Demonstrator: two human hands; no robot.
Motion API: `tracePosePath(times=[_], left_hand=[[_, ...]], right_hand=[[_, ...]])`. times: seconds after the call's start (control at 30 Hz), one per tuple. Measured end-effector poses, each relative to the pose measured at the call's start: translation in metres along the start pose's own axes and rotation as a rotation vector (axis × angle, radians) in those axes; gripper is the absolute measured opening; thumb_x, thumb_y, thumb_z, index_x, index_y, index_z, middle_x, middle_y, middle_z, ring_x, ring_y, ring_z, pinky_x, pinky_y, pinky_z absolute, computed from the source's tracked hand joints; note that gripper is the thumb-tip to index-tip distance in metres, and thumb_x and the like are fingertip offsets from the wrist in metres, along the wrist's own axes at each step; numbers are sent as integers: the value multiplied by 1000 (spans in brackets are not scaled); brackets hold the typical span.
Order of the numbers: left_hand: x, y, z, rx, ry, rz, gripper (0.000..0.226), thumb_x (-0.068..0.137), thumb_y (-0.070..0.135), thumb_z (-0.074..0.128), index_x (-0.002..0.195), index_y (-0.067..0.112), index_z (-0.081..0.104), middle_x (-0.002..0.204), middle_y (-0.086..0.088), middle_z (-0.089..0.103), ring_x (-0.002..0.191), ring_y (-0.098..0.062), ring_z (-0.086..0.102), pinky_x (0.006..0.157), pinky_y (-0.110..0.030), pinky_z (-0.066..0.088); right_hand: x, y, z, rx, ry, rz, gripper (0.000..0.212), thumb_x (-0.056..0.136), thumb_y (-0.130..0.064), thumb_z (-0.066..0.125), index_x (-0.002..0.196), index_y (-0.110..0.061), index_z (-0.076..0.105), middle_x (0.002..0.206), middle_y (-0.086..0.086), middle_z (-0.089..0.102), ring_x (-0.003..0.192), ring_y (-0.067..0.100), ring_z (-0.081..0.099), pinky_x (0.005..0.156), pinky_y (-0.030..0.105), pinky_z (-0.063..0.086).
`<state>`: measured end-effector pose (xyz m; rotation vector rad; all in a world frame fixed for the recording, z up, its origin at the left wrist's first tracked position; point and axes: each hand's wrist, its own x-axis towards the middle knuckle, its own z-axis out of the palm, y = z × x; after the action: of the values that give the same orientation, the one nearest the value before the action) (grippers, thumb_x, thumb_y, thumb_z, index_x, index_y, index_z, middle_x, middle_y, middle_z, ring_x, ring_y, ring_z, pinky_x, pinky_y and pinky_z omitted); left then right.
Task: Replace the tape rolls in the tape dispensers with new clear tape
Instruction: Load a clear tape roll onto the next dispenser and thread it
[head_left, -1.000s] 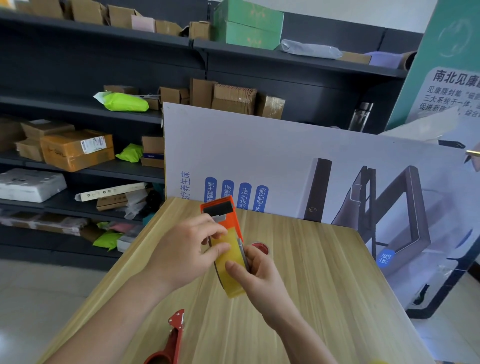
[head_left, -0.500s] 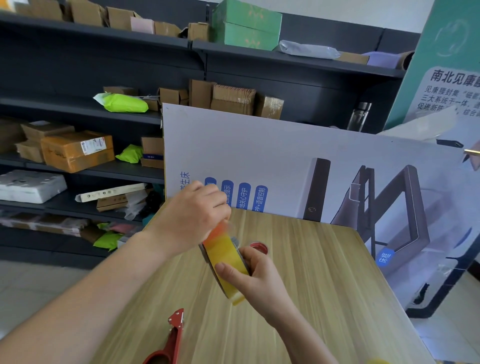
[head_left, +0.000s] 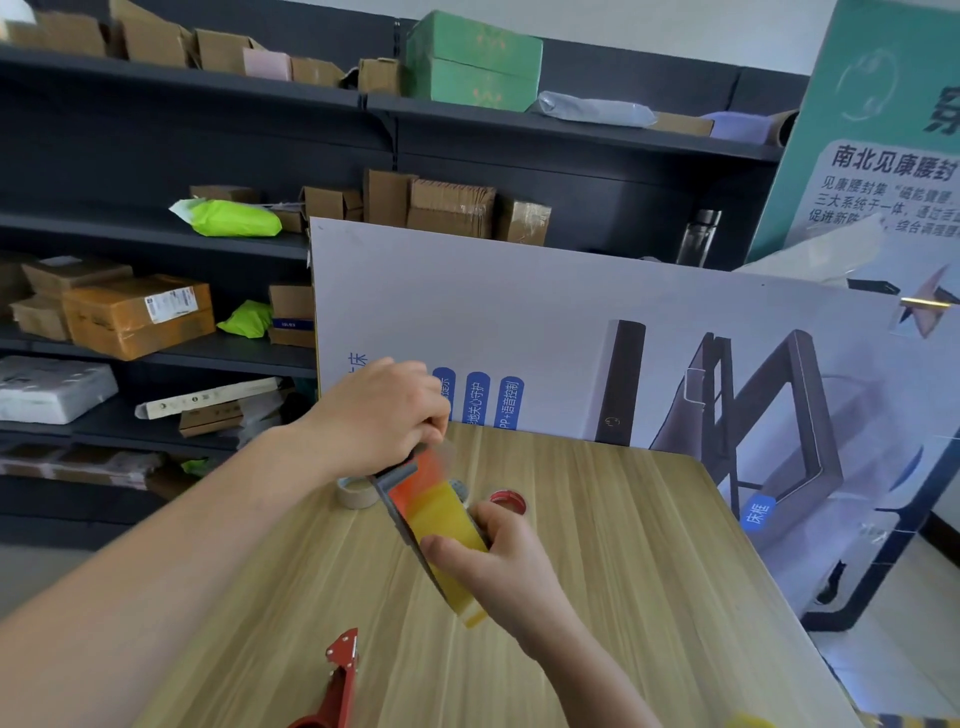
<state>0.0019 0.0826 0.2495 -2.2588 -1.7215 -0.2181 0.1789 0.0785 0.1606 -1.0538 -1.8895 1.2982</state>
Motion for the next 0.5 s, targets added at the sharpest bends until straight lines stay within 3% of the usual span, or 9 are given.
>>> tracePosePath(times=[0.17,0.37,0.5], left_hand=[[-1,6,-1,-56,-6,-75,13,93,29,54,86,23,64,87,12,56,89,-9,47,83,-30,43],[-8,-5,-4,-286,-40,-323,12,91,27,58,83,22,66,84,12,60,81,-8,54,71,-29,45],[-14,-18,-12,-371,2,-485,12,90,25,60,80,21,66,81,7,63,78,-8,56,64,-26,43]], right_hand=[[2,1,-6,-9,19,20,25,76,-29,72,79,-8,59,64,-6,48,57,9,47,55,24,40],[3,3,-3,-24,22,-24,23,74,-29,72,74,-12,57,61,-8,48,53,6,46,52,22,39],[7,7,-1,-69,27,-49,35,63,-35,66,81,-6,58,66,-5,48,57,9,45,53,26,38]])
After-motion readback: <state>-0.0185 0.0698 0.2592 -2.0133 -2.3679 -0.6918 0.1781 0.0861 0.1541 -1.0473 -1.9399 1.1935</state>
